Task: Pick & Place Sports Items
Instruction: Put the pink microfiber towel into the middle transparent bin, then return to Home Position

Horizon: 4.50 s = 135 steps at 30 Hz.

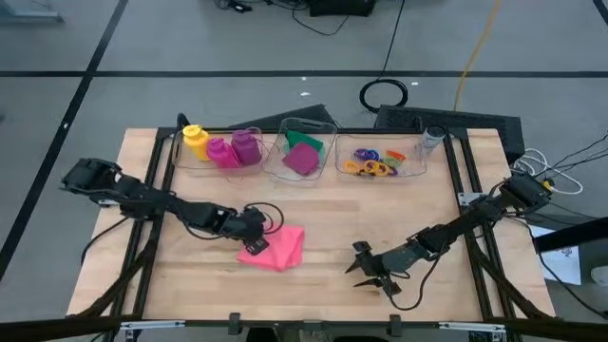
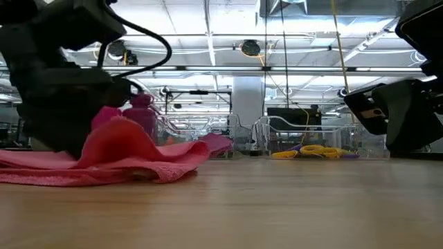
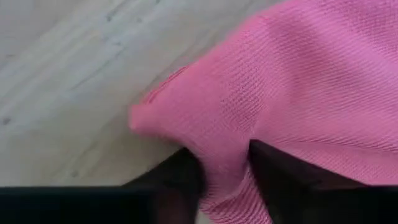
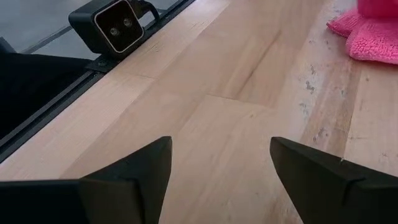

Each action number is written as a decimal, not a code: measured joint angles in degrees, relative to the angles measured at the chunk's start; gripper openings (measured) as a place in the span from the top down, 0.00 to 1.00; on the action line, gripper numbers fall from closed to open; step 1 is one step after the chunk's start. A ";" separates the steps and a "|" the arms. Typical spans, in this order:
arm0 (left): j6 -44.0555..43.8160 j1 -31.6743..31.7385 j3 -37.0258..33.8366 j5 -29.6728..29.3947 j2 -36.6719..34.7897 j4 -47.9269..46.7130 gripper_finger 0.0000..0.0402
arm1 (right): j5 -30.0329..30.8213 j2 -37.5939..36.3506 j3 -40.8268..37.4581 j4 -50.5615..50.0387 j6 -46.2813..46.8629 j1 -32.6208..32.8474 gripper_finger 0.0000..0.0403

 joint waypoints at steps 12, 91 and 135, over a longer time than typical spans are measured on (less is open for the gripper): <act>12.81 -0.07 2.61 -5.26 0.28 2.84 0.99 | 0.21 0.00 -0.01 0.06 -1.29 -0.02 0.50; 75.24 60.40 47.49 22.12 20.94 -22.98 0.66 | 4.52 -0.02 0.01 9.49 -2.33 -22.25 0.50; 77.15 60.46 16.06 24.95 -50.83 -17.09 0.30 | 4.76 -0.02 0.01 10.58 -5.32 -21.51 0.50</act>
